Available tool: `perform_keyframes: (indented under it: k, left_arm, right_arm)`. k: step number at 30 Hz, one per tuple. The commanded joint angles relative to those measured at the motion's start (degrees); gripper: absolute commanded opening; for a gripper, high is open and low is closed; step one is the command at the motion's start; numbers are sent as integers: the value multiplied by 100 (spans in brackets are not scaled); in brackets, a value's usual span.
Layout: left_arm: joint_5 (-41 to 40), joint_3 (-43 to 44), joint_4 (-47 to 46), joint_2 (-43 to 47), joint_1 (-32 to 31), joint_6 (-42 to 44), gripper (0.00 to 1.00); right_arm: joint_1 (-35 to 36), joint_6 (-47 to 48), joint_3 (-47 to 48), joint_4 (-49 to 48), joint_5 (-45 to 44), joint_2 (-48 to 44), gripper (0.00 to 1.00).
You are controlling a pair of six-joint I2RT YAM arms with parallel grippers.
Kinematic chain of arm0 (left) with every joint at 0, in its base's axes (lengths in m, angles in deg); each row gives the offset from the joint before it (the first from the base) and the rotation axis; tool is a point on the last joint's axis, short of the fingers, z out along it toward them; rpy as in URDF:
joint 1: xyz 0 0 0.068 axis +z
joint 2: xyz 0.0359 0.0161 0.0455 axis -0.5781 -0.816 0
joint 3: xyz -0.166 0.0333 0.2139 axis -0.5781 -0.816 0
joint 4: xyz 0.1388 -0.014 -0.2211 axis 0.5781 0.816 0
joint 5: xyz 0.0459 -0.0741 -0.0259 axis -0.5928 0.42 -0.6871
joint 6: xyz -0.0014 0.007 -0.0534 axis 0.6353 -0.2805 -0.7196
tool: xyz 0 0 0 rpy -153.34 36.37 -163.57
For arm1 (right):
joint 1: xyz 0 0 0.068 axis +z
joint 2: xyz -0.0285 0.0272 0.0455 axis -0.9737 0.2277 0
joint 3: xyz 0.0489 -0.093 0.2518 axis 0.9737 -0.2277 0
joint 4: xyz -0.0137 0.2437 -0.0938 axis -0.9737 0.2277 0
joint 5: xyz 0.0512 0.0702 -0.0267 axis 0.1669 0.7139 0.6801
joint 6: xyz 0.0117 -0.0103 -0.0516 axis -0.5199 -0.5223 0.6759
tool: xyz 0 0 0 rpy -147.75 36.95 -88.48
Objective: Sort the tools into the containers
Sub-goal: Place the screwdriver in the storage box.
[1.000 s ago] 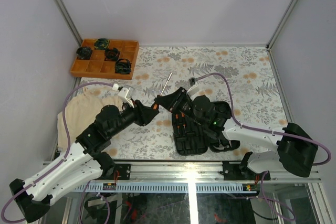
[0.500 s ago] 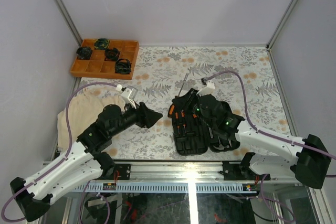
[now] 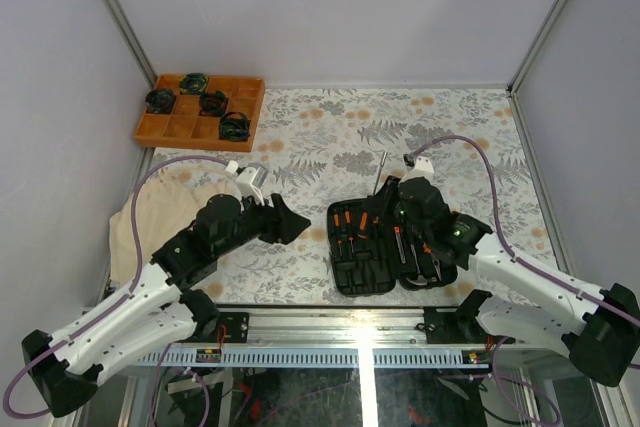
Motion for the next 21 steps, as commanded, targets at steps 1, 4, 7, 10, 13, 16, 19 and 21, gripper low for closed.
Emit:
perform_keyframes:
  k: [1,4,7,10,13,16,19,21]
  left_arm:
    - [-249,368,214,-67,-12,27,62]
    - [-384,431,297,-104,-11,6,63]
    - [-339,388,172,-91,-5,-70,65]
    - [-337,420,185,-241,8,-159,65]
    - [-341,447,211,-364,18,-176,65]
    - [-408,467,267,-364,53,-115,65]
    - [-453,576,461,-396,95,50,65]
    - [-402,584,539,-379,121,136,65]
  right_arm:
    - [-164,572,224,818,288,-175,0]
    - [-162,843,413,1274,454,-122,0]
    - [-164,1018,531,1600,641,-19,0]
    - [-162,1071,578,1877,700,114,0]
    - [-167,1087,589,2078,769,269,1]
    - [-162,976,512,2126,1027,440,2]
    - [-156,718,284,1985,1165,466,3]
    - [-150,561,98,1789,1285,438,3]
